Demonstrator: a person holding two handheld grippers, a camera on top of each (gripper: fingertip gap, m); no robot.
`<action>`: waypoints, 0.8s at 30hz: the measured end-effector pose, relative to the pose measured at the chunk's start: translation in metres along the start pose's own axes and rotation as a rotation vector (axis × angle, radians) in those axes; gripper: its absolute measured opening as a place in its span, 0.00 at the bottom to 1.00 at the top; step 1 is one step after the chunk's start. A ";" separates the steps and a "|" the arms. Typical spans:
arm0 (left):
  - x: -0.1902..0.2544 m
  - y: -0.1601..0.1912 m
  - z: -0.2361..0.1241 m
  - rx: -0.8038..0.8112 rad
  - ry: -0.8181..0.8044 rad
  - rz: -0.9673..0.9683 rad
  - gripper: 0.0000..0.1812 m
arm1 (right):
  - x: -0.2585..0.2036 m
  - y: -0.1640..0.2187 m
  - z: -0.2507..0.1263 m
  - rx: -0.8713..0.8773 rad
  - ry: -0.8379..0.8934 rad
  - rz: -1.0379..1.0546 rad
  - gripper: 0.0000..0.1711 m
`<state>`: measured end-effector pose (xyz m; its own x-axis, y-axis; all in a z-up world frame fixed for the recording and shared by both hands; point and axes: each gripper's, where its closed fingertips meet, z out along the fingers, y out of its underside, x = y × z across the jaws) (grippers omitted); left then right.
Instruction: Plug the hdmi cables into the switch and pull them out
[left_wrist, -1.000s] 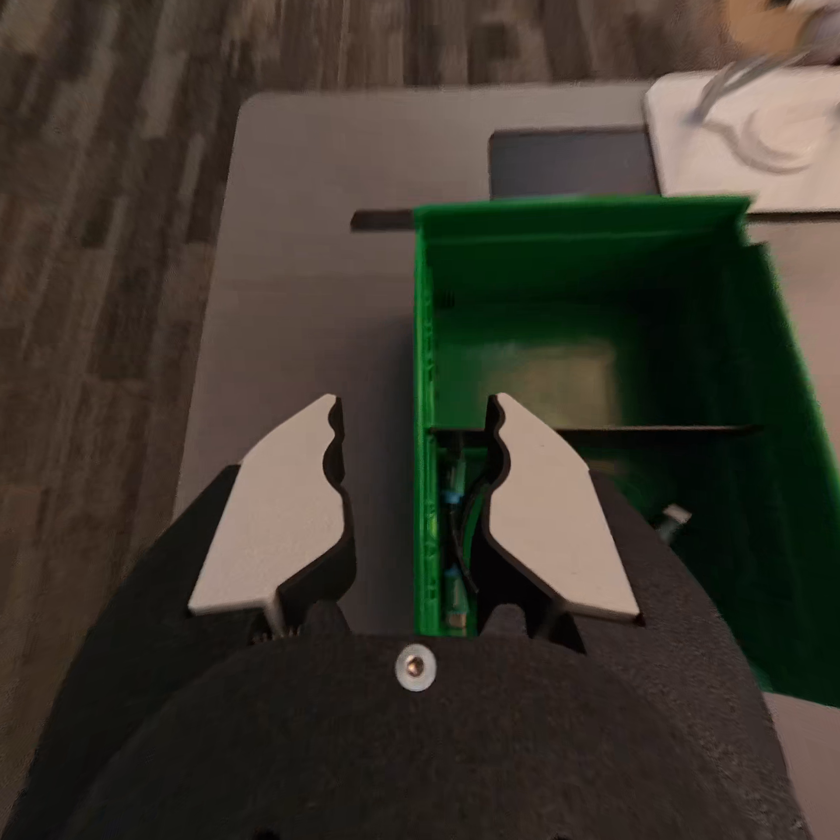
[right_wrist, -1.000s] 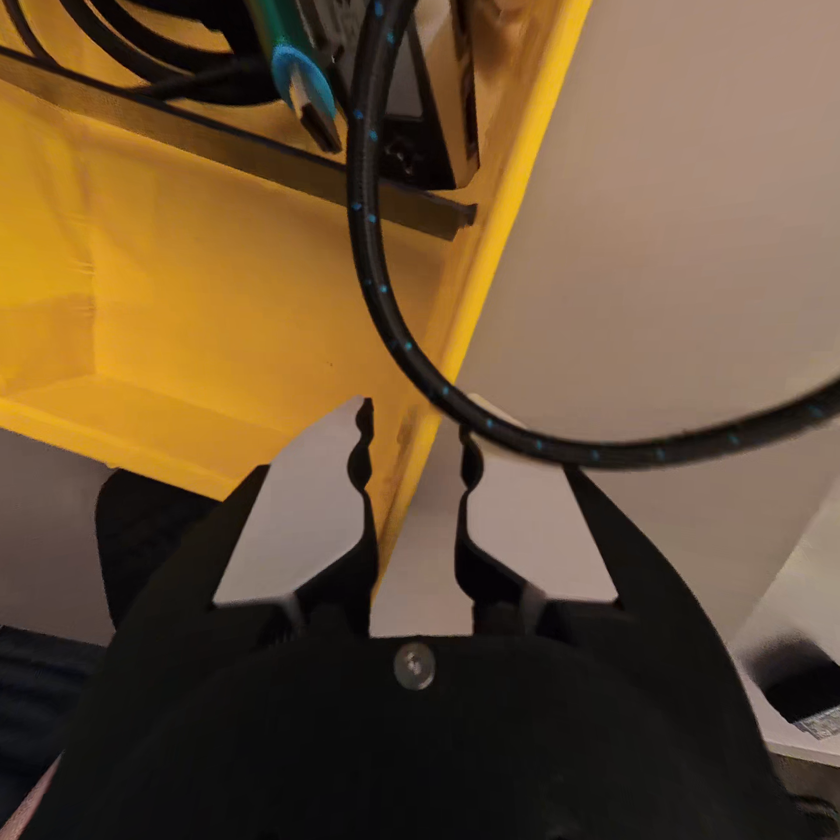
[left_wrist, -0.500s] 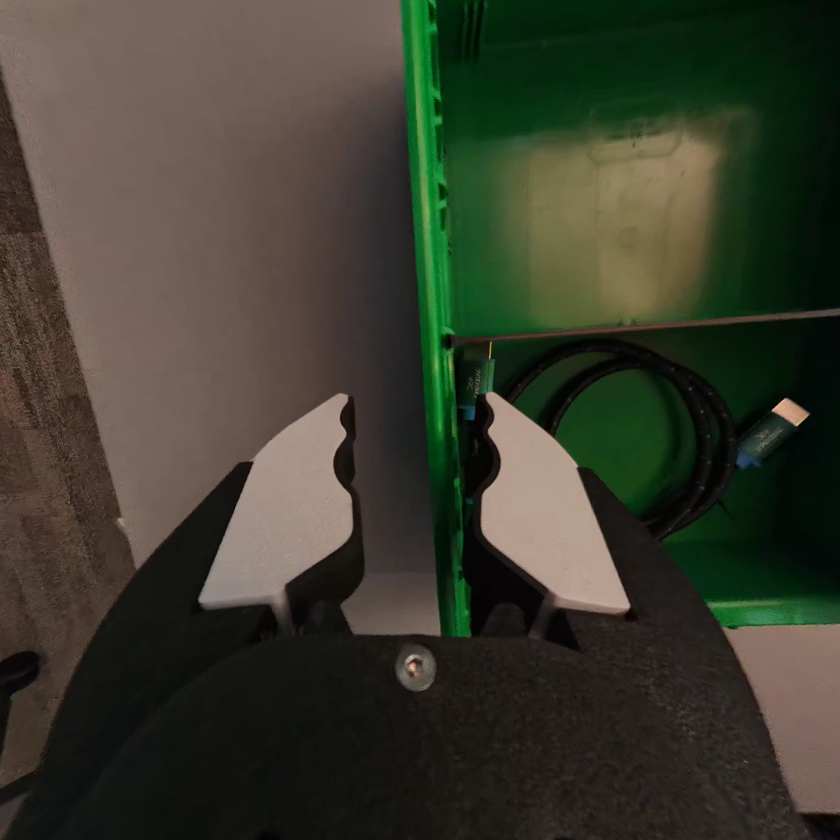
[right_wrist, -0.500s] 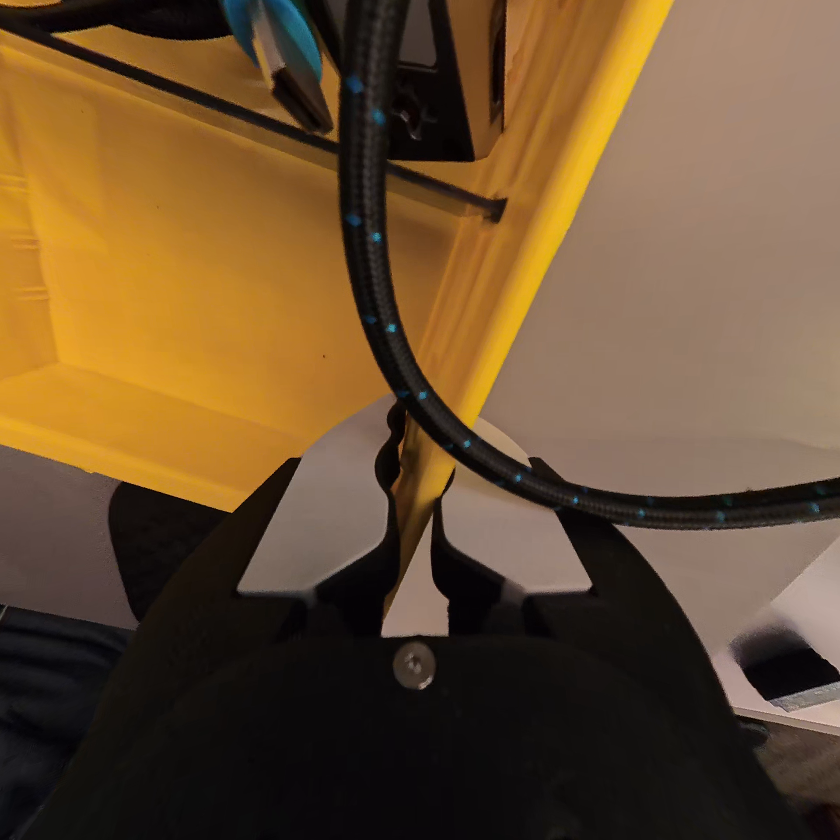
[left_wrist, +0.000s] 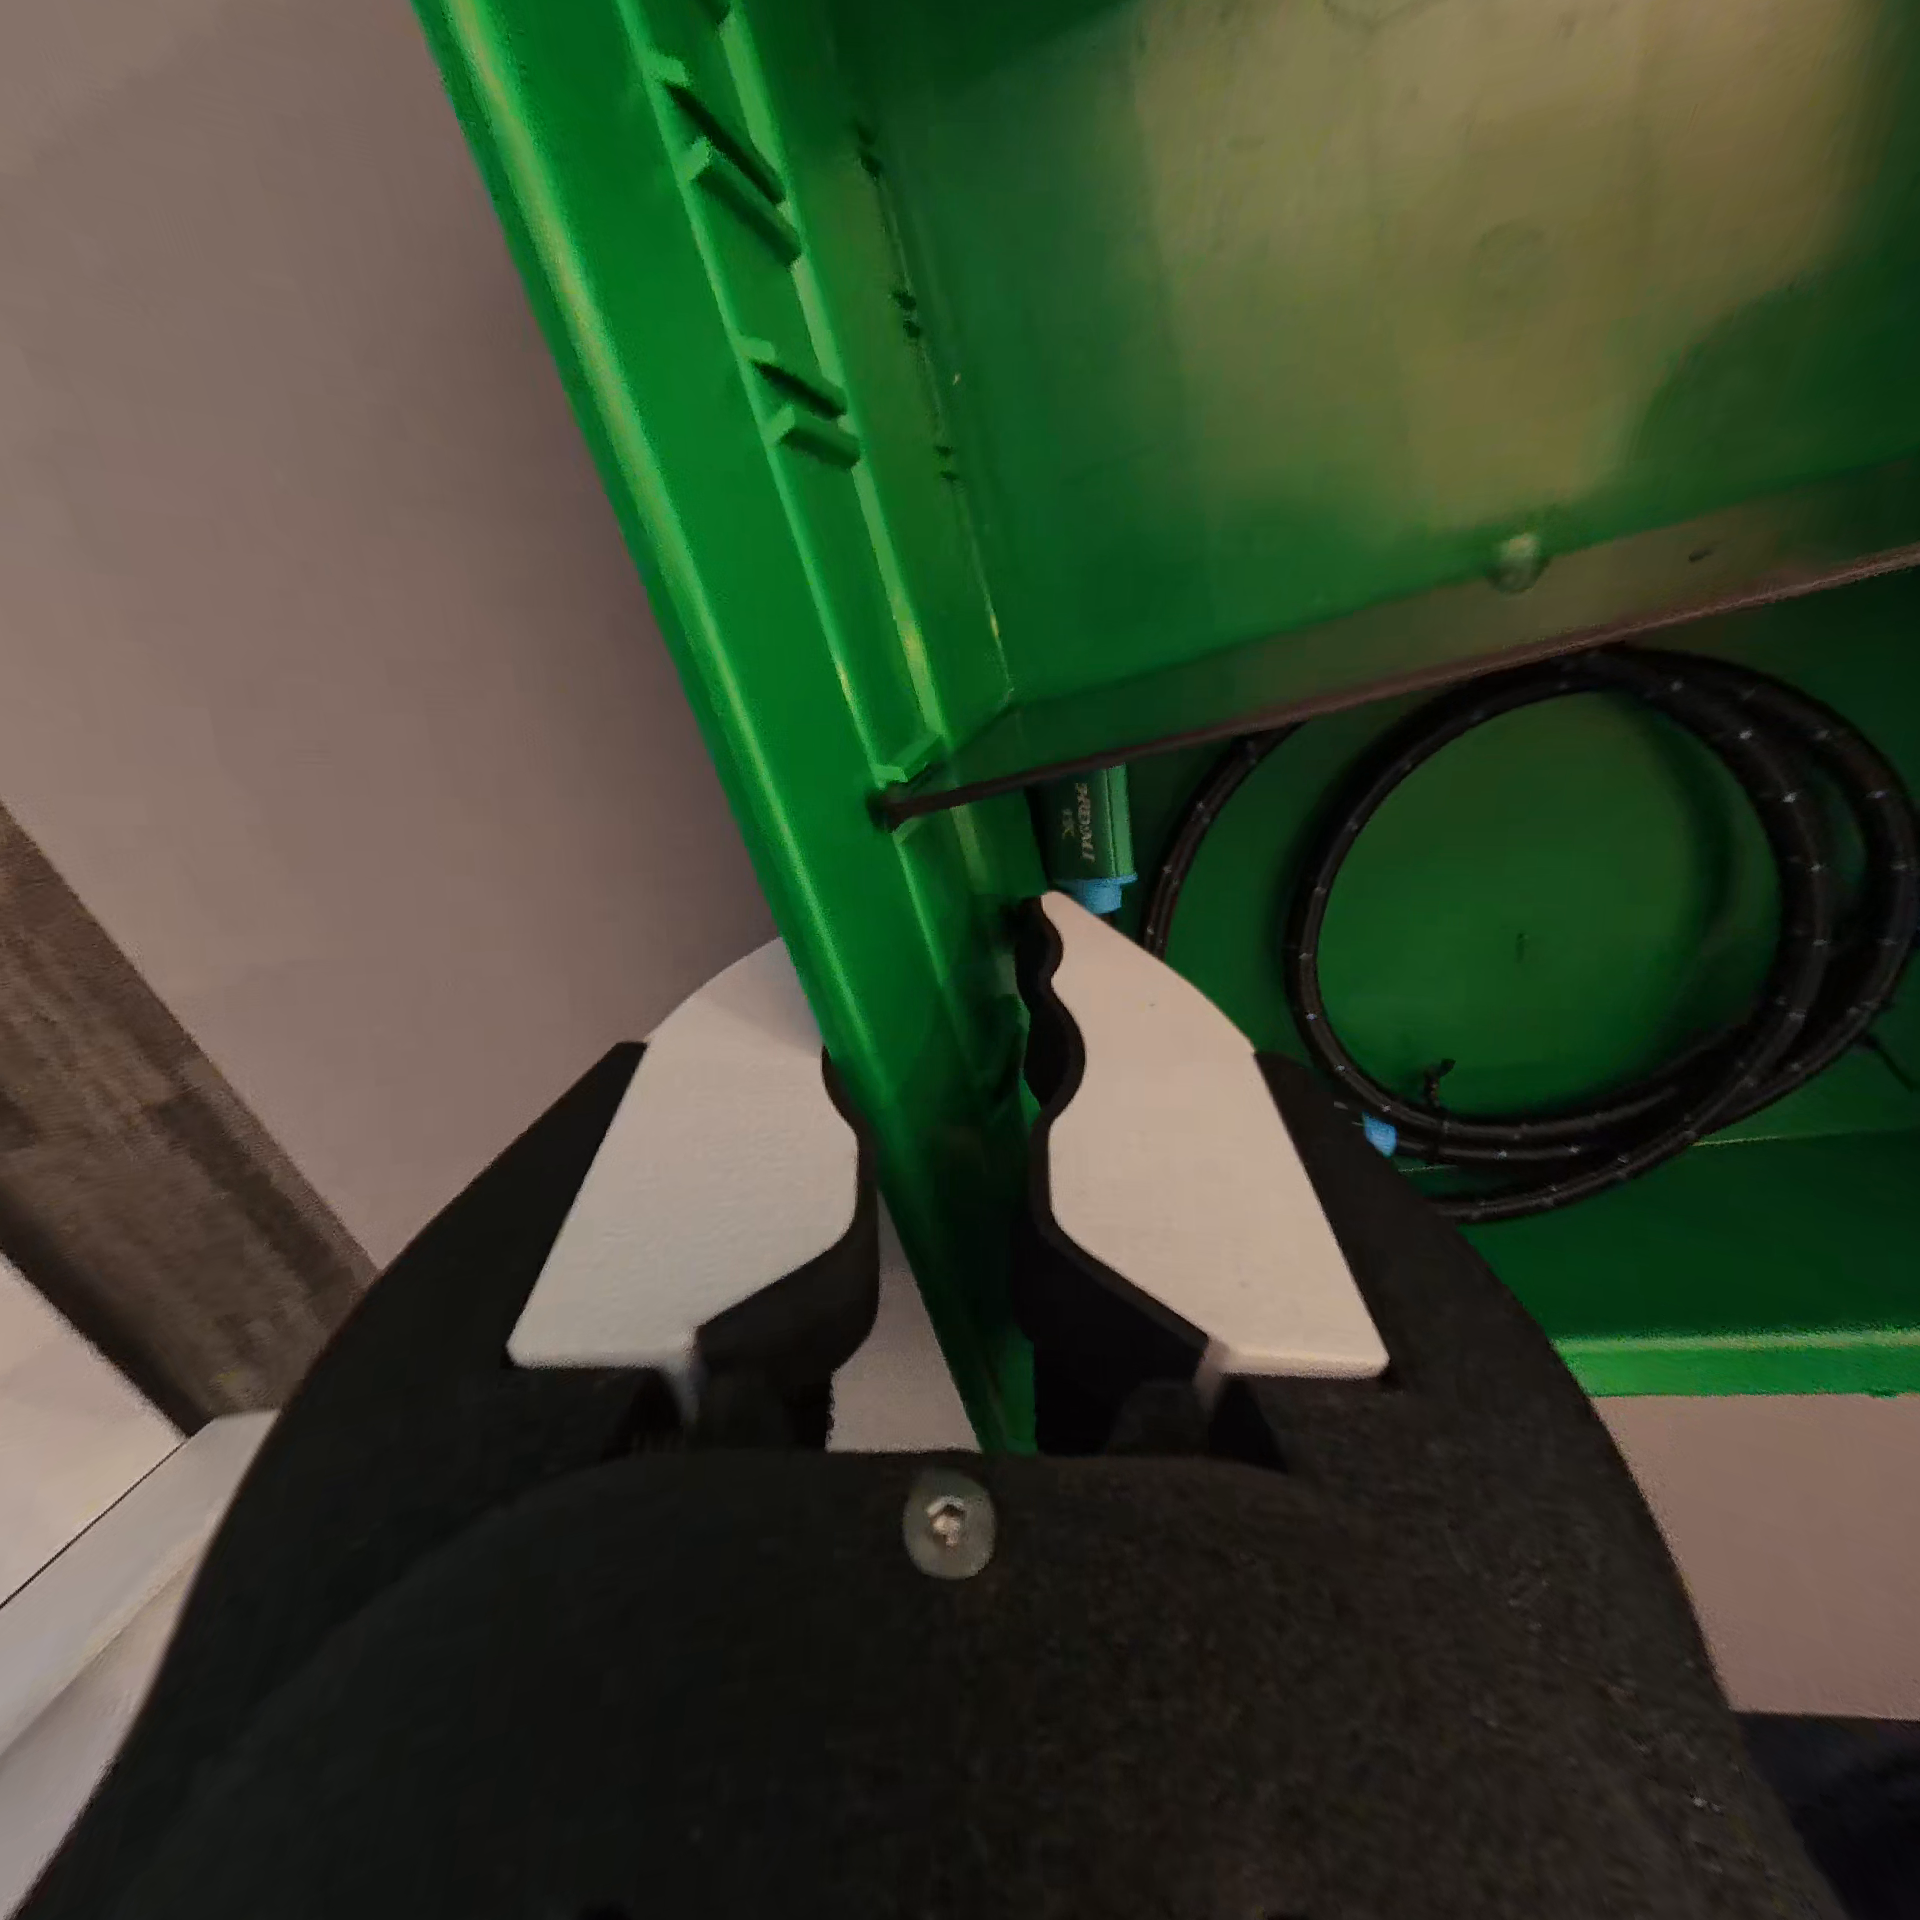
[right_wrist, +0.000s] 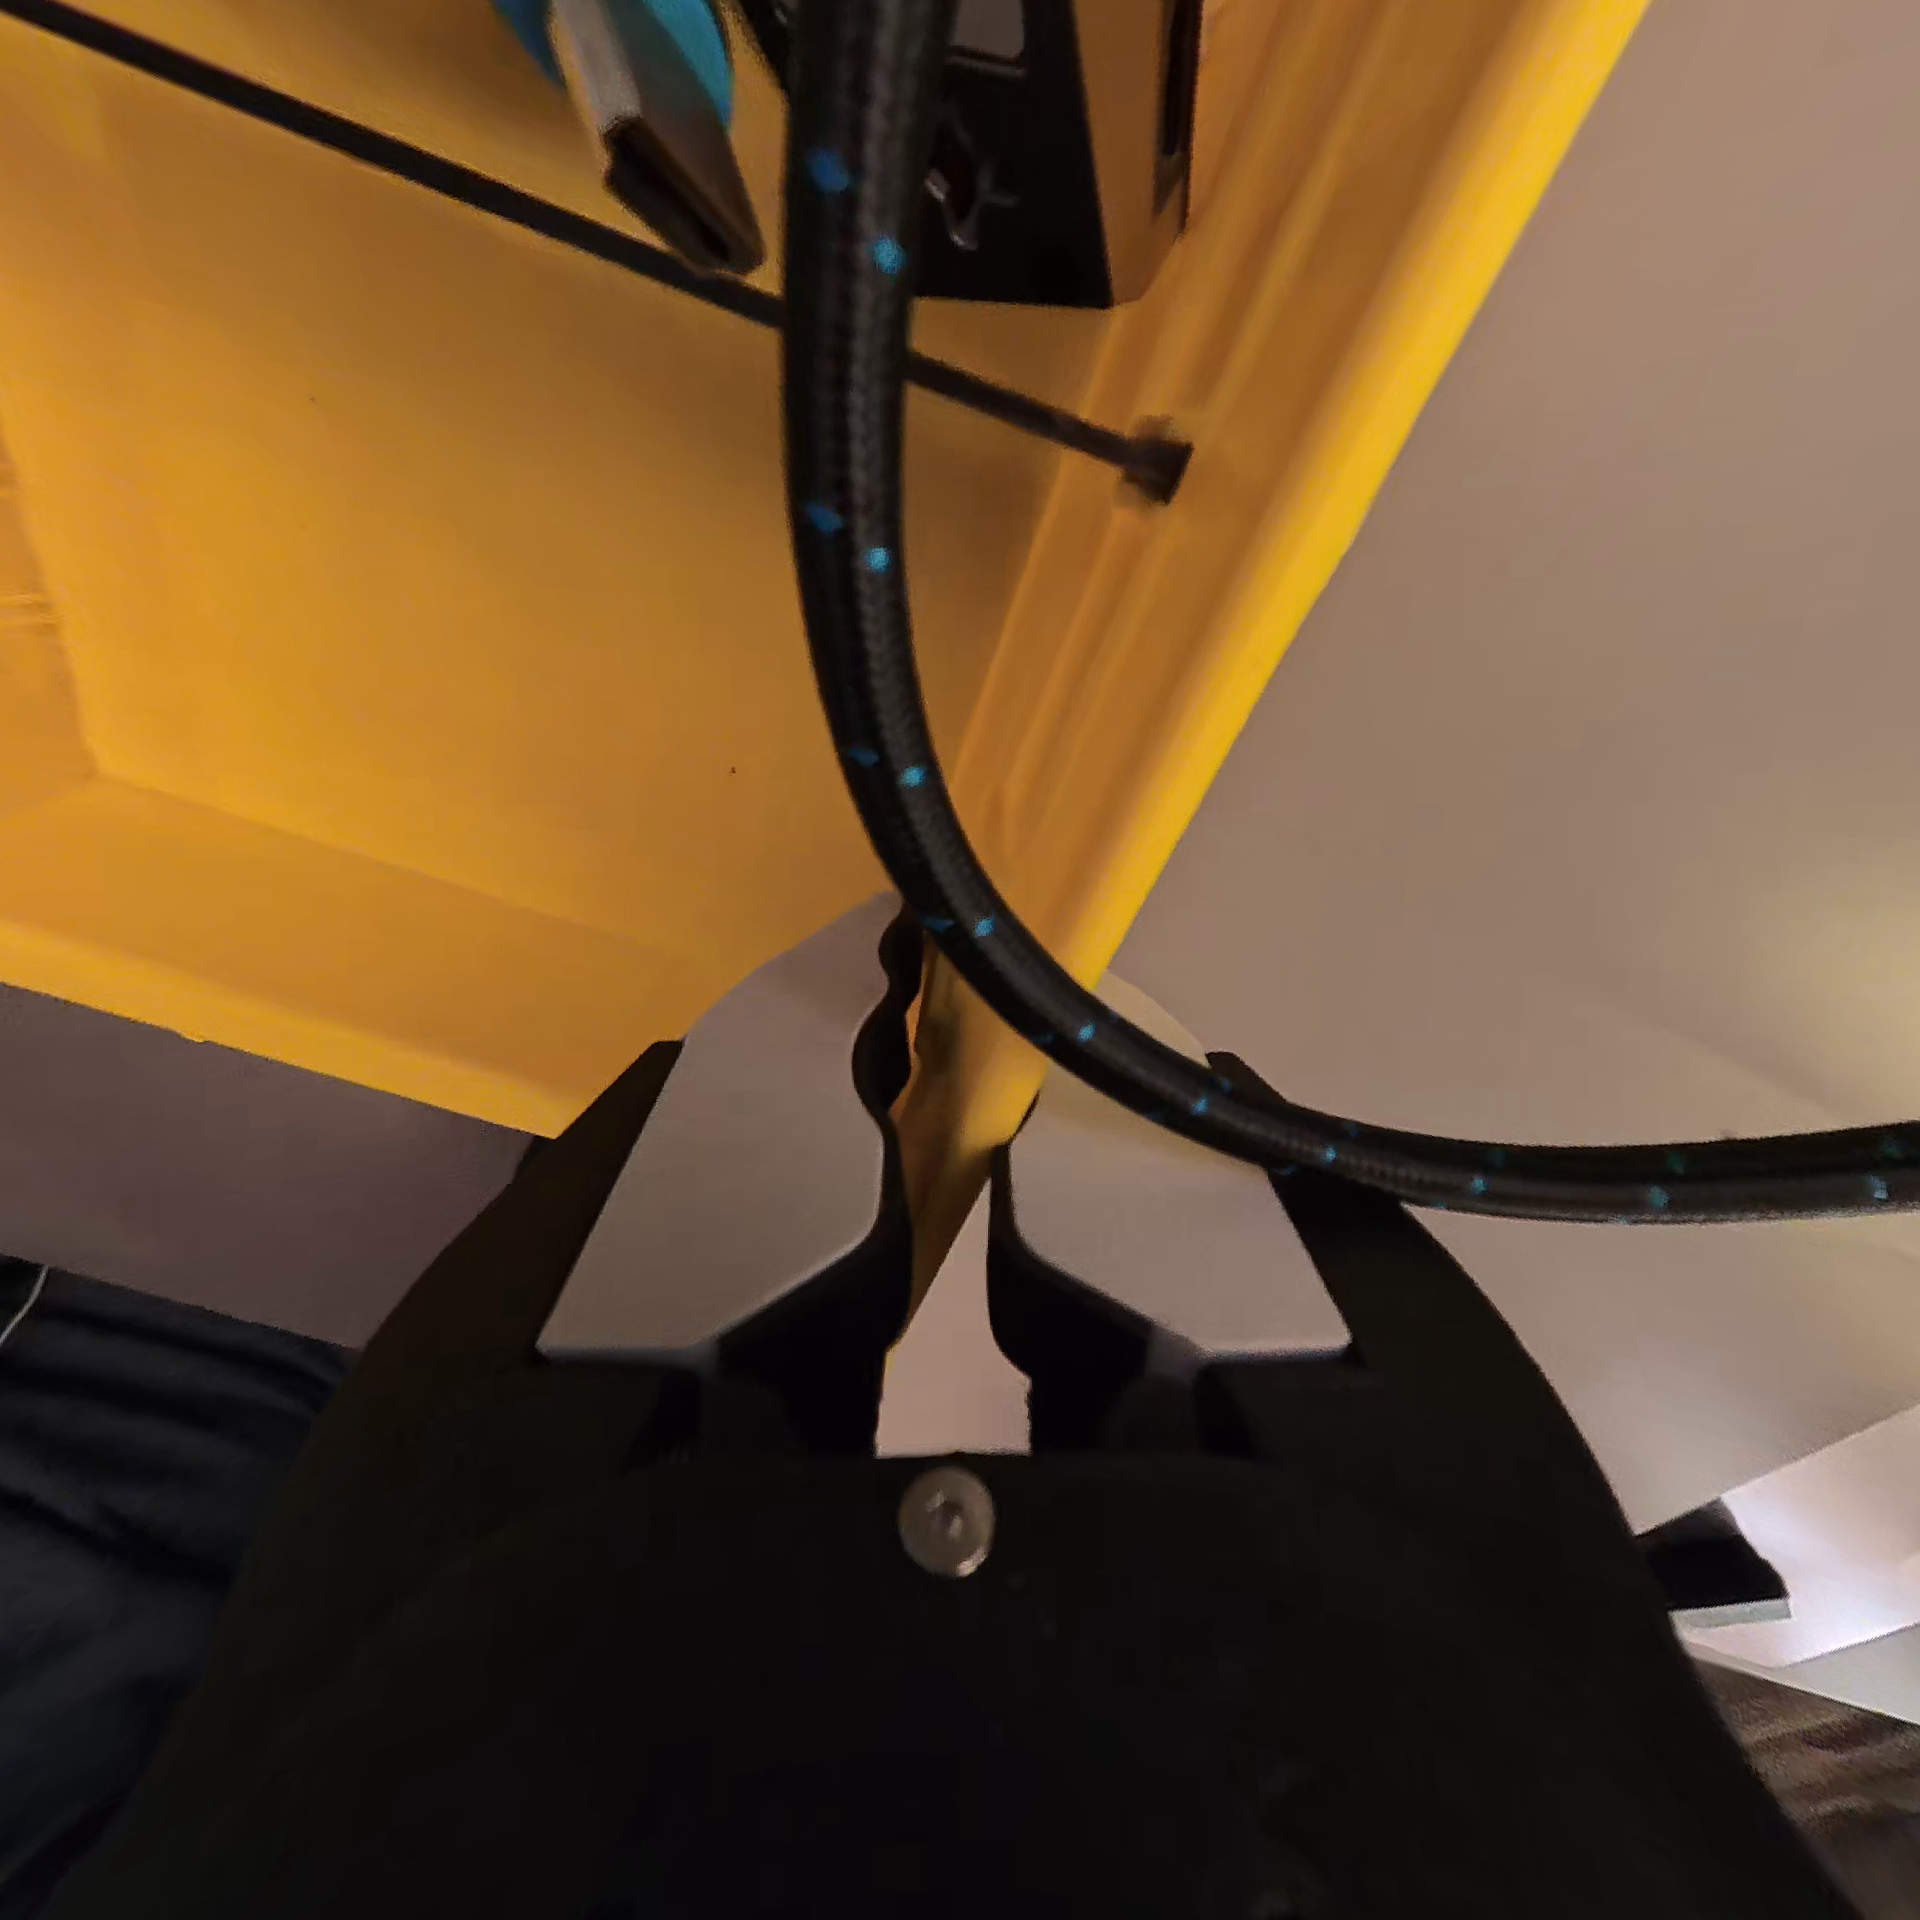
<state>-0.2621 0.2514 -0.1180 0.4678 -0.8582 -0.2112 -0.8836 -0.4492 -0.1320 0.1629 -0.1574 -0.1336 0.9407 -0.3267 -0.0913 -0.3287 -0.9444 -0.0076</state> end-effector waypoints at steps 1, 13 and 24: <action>0.006 -0.001 -0.001 -0.021 -0.017 0.009 0.15 | -0.006 0.000 0.000 -0.012 0.001 -0.009 0.06; 0.057 0.004 -0.011 -0.125 -0.024 0.105 0.20 | -0.032 0.014 0.001 -0.137 0.009 -0.073 0.12; 0.039 -0.013 -0.051 0.084 -0.072 0.095 0.22 | -0.031 0.021 -0.044 0.051 -0.015 -0.090 0.14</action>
<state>-0.2335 0.2108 -0.0756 0.3848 -0.8746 -0.2950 -0.9208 -0.3416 -0.1884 0.1310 -0.1685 -0.0876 0.9654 -0.2397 -0.1030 -0.2472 -0.9667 -0.0669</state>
